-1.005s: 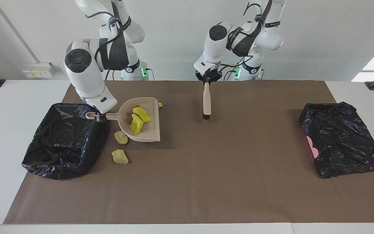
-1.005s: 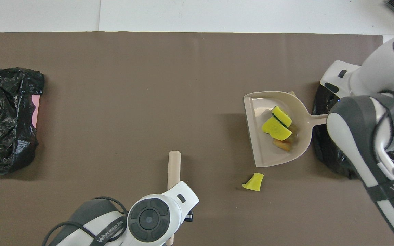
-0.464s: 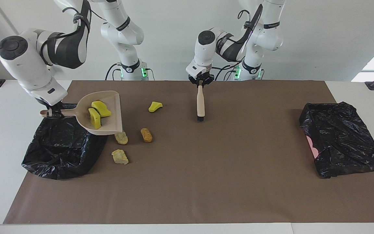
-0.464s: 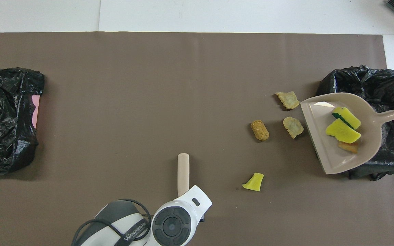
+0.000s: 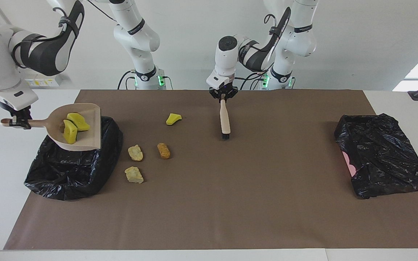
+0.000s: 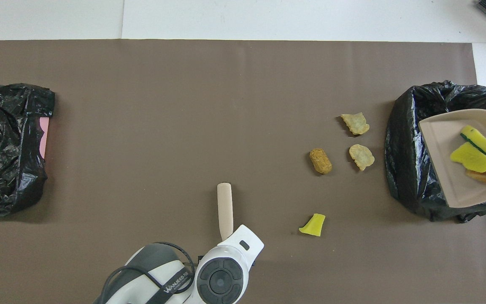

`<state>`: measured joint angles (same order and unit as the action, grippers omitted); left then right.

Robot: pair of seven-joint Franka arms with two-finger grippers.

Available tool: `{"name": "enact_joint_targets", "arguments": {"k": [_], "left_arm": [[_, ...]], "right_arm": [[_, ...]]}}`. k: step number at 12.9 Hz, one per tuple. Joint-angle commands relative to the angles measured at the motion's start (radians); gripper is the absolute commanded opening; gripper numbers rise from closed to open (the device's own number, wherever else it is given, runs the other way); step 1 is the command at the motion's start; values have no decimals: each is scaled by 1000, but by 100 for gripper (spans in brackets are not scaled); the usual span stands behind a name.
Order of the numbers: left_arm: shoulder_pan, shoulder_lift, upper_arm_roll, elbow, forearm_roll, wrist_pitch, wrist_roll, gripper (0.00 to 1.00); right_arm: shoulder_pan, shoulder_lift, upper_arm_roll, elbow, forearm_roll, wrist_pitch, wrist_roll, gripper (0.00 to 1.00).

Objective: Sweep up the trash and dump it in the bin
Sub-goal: 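Tip the dustpan into the bag while the left gripper sets down the brush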

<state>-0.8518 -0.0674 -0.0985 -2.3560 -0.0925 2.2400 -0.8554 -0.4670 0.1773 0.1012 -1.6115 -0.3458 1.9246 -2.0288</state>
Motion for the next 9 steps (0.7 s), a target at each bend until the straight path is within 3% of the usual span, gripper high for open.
{"name": "enact_joint_targets", "arguments": {"k": [1,7,9], "left_arm": [[-33,9,13,11,23,10,-40,0],[-38,61,13,10,23,49,-60,0],[-32,54,13,17,23,38,-59,20]], "right_arm": [[-50,14,15,21,-91,80,96,0],[-10,2,17,9,-346,71,269,0],[7,-1,17,7,-399,41,269,0]]}}
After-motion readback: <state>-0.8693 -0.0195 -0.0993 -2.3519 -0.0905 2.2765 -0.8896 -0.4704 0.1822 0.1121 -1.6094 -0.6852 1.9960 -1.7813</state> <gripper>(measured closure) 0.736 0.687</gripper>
